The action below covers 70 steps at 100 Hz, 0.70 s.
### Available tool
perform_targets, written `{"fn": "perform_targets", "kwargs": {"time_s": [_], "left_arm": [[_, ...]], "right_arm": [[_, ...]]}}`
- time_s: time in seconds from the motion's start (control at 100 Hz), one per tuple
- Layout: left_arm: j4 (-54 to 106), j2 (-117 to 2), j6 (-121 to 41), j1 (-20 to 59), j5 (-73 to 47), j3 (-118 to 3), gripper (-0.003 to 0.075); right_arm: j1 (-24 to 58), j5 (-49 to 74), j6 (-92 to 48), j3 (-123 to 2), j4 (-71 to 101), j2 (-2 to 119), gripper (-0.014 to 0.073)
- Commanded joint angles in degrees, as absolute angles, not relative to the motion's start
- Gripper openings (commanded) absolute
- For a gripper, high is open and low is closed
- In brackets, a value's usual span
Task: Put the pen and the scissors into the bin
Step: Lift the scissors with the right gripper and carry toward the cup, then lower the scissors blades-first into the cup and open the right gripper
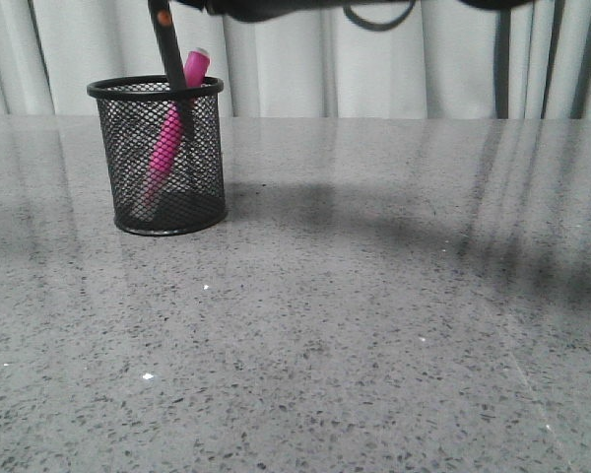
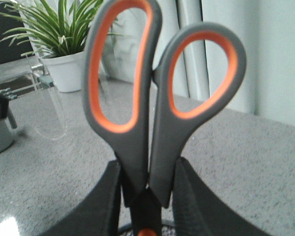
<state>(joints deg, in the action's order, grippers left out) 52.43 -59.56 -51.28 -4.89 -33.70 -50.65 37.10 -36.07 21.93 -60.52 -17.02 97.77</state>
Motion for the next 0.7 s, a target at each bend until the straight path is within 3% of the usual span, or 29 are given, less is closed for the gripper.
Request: {"fn": "perform_targets", "kwargs": {"time_s": [0.0, 0.69], "left_arm": [[54.5, -58.4, -50.8, -4.9, -31.5, -52.2, 0.0227], [54.5, -58.4, -50.8, -4.9, -31.3, -52.2, 0.0227]], "right_arm": [[36.8, -43.9, 21.7, -61.0, -16.9, 95.6, -0.0076], [36.9, -42.1, 21.7, -59.0, -17.4, 97.2, -0.0075]]}}
